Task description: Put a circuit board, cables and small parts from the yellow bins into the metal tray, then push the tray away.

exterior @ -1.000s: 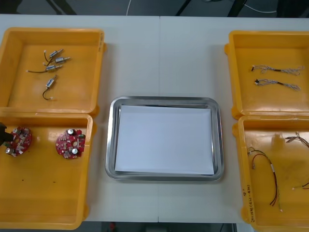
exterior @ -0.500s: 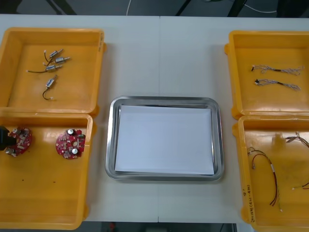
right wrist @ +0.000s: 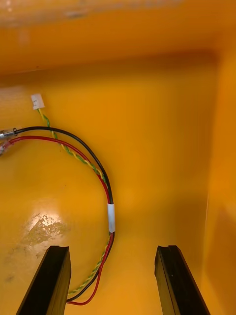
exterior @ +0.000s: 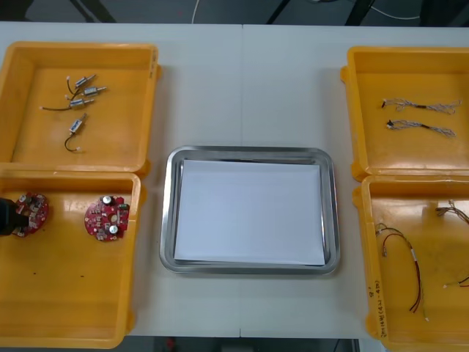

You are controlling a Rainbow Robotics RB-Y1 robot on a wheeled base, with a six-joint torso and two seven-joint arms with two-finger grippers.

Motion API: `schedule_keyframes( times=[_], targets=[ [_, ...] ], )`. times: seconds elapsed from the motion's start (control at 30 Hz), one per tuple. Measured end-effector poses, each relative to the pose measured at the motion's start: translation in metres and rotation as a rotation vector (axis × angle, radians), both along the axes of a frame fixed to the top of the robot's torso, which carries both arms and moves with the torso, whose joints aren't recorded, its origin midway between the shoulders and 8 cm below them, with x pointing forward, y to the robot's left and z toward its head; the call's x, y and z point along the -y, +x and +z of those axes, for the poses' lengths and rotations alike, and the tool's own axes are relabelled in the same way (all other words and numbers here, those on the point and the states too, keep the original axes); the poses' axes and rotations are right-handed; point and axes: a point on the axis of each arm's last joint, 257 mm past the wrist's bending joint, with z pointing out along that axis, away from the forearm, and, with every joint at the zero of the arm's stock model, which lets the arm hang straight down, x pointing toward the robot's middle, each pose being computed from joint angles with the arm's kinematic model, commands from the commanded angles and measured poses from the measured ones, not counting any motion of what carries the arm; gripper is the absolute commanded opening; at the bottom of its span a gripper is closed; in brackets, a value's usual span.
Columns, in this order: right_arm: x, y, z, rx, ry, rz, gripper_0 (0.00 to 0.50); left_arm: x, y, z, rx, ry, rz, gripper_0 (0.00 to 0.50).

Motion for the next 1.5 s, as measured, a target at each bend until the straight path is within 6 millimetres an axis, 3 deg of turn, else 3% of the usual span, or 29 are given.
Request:
schedule_keyframes(
  times=[0.33, 0.73, 1.4, 1.43, 1.47, 1.5],
  targets=[
    [-0.004, 0.008, 0.004, 0.012, 0.002, 0.009, 0.500, -0.001, 0.000, -0.002, 0.009, 0.000, 0.004, 0.489],
    [-0.009, 0.010, -0.019, -0.001, 0.008, 0.017, 0.500, -0.003, -0.003, -0.007, 0.012, -0.001, 0.008, 0.488],
    [-0.003, 0.011, -0.031, 0.005, 0.009, -0.005, 0.500, -0.004, -0.008, -0.014, 0.016, -0.003, 0.015, 0.490],
    [-0.003, 0.011, -0.032, 0.003, 0.009, -0.004, 0.500, -0.004, -0.008, -0.015, 0.015, -0.003, 0.014, 0.465],
    [-0.003, 0.011, -0.032, 0.003, 0.009, -0.004, 0.500, -0.004, -0.008, -0.015, 0.014, -0.003, 0.013, 0.391],
    [-0.003, 0.011, -0.032, 0.005, 0.008, -0.004, 0.500, -0.003, -0.008, -0.015, 0.013, -0.003, 0.012, 0.276]
  ],
)
